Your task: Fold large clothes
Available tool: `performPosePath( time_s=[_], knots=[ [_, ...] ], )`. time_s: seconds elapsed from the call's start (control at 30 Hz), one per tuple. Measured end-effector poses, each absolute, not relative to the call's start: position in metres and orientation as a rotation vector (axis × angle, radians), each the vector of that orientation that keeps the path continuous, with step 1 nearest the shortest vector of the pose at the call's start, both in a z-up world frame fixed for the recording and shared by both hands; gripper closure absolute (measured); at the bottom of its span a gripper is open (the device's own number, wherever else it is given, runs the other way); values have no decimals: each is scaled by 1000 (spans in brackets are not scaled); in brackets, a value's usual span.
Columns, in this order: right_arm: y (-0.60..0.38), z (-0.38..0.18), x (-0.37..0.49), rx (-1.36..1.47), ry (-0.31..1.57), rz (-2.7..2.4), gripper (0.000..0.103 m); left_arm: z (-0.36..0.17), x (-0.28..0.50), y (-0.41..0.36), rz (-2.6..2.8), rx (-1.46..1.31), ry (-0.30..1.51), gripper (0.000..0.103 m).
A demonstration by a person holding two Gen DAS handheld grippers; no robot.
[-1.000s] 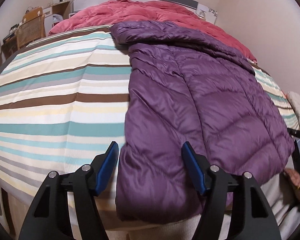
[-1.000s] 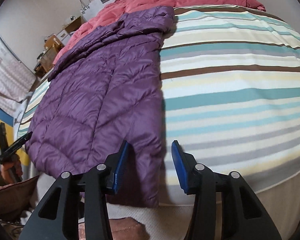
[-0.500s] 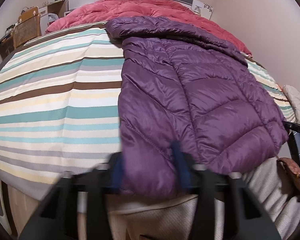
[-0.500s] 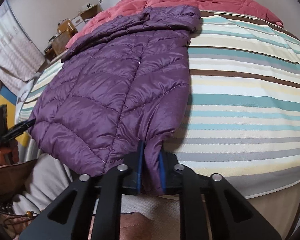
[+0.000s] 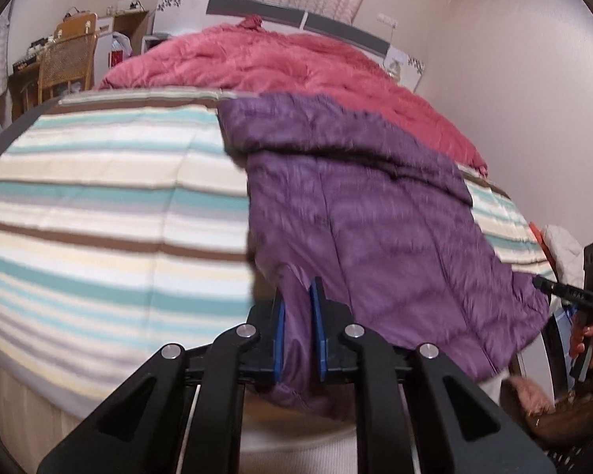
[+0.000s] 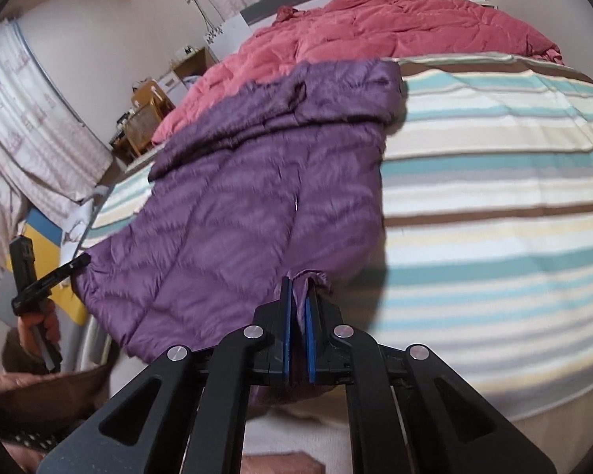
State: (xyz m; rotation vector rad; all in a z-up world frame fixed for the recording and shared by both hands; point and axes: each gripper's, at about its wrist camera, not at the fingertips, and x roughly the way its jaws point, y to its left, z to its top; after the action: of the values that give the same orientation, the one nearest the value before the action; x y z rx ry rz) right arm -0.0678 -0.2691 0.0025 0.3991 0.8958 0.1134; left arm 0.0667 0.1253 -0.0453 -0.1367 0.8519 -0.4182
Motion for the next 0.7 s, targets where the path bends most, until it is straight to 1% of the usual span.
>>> performPosePath(
  time_s=[0.1, 0.13, 0.17, 0.33, 0.47, 0.5, 0.53, 0.57, 0.6, 0.7],
  knots=[
    [-269, 8, -50, 368, 883, 108, 97, -35, 86, 120, -413, -132, 824, 97],
    [-270, 11, -40, 365, 878, 108, 98, -31, 94, 118, -396, -118, 809, 102],
    [-271, 12, -33, 364, 875, 109, 99, -29, 101, 116, -384, -112, 805, 103],
    [-274, 21, 5, 355, 863, 115, 99, -22, 147, 110, -352, -138, 794, 103],
    [-272, 19, 31, 345, 876, 117, 99, -29, 155, 102, -368, -78, 777, 102],
    [-271, 18, 34, 343, 878, 118, 99, -33, 153, 103, -378, -66, 776, 98],
    [-272, 17, 38, 348, 879, 113, 99, -39, 149, 105, -381, -52, 785, 84],
    [-274, 16, 41, 359, 880, 106, 99, -46, 146, 108, -375, -40, 792, 74],
    [-276, 15, 44, 369, 880, 100, 99, -51, 143, 112, -370, -34, 794, 61],
    [-281, 12, 56, 381, 868, 64, 99, -67, 133, 128, -370, -34, 811, 59]
  ],
)
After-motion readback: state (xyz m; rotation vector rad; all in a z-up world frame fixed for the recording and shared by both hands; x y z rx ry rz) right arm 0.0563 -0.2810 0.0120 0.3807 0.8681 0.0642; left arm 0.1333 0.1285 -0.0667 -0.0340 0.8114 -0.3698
